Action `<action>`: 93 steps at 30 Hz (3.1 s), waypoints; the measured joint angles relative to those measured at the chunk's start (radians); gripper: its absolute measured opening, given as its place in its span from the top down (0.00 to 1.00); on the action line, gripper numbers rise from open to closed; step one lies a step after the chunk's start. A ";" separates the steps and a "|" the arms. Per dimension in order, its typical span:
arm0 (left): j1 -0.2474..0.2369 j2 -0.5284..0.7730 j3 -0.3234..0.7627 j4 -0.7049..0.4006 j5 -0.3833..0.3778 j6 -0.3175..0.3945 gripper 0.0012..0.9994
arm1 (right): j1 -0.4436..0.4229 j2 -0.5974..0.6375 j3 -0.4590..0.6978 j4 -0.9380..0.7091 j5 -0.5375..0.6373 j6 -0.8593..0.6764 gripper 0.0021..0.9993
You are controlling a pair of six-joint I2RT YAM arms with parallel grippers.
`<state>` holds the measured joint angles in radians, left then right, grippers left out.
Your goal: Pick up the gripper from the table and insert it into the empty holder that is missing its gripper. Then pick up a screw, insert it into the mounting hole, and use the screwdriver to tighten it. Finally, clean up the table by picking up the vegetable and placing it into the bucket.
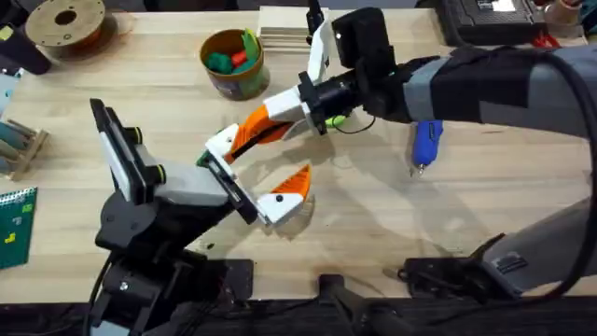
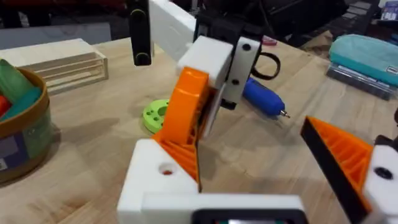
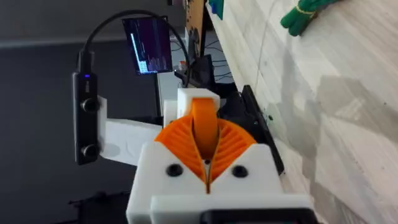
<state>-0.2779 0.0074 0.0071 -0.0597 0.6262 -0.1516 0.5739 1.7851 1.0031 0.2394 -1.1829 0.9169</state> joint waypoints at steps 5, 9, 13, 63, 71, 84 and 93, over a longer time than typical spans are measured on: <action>0.000 0.000 0.000 0.000 -0.005 0.001 0.01 | 0.003 0.000 0.000 -0.002 0.012 0.003 0.90; 0.000 0.000 0.000 0.000 -0.013 0.001 0.01 | 0.007 0.000 0.000 -0.001 0.031 0.004 0.84; -0.003 0.000 0.000 0.002 0.012 0.008 0.01 | 0.013 0.001 0.000 0.020 0.044 0.004 0.77; -0.019 -0.002 0.000 0.000 0.111 0.050 0.01 | -0.093 0.013 0.409 -0.702 0.909 -0.781 0.19; -0.019 -0.002 0.000 0.000 0.111 0.050 0.01 | 0.022 0.046 0.409 -0.839 1.156 -0.950 0.38; -0.019 -0.002 0.000 0.000 0.111 0.050 0.01 | 0.026 0.143 0.409 -0.879 1.220 -0.977 0.62; -0.019 -0.002 0.000 0.000 0.111 0.050 0.01 | 0.026 0.143 0.409 -0.891 1.224 -0.977 0.78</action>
<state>-0.2970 0.0052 0.0074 -0.0601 0.7372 -0.1017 0.5999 1.9285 1.4117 -0.6513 0.0407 -0.0597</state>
